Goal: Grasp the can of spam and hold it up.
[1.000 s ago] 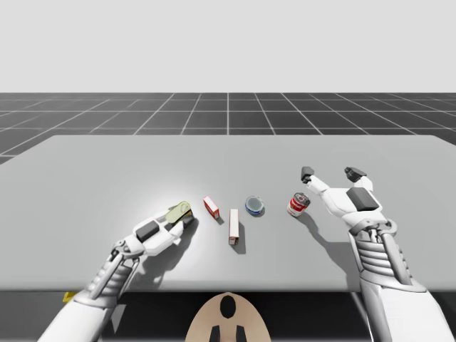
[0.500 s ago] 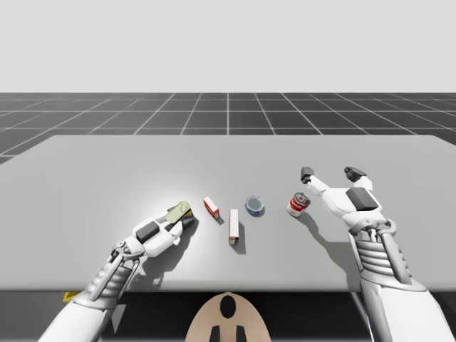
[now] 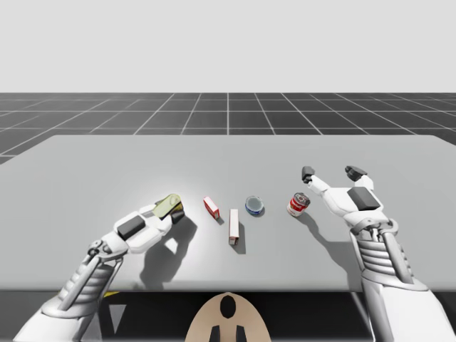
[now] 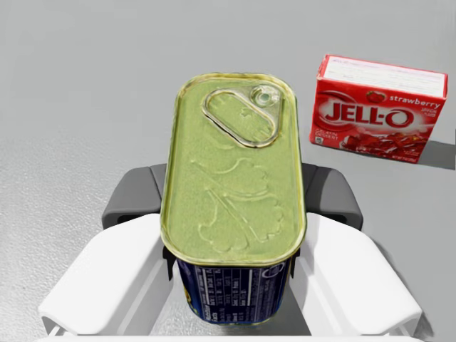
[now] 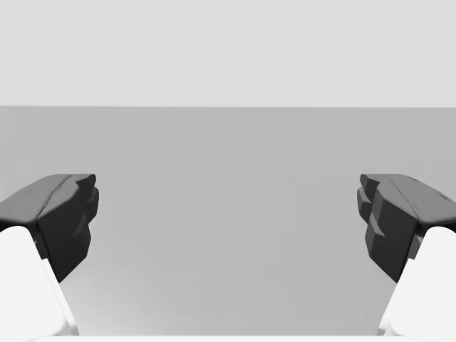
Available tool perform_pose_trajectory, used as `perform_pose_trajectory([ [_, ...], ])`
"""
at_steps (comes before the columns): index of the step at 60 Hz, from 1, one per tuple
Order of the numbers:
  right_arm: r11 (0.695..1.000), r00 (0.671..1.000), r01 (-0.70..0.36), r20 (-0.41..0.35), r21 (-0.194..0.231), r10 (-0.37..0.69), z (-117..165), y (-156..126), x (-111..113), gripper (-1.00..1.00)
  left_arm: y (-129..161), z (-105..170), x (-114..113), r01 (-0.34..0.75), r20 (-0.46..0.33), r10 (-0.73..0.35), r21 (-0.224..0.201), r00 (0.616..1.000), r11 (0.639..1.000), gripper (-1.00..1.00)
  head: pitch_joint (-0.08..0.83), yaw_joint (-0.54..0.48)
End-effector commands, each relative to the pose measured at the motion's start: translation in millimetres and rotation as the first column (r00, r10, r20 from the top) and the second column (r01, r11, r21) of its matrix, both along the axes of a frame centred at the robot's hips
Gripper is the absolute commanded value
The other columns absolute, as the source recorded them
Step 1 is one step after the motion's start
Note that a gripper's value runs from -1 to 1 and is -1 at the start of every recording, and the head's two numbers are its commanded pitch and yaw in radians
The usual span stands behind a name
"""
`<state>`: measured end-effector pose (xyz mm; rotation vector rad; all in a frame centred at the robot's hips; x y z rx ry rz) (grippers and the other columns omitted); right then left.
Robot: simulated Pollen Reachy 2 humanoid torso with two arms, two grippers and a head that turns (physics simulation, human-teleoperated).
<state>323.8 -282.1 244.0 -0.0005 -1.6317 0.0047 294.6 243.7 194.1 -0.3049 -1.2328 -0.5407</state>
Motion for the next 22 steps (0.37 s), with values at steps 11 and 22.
perform_pose_trajectory([
  [11,0.998,0.999,-0.041,-0.003,-0.043,0.041,-4.4,-1.2,-0.5,-1.00,8.6,108.4,13.0,-0.063,0.254,0.067,-0.023,0.965,0.998,1.00,0.331,0.30],
  [22,0.997,0.999,-0.044,-0.010,-0.068,0.044,-6.6,1.5,0.2,-1.00,3.1,157.9,12.3,-0.090,0.363,0.106,-0.059,0.926,0.994,1.00,0.321,0.29],
])
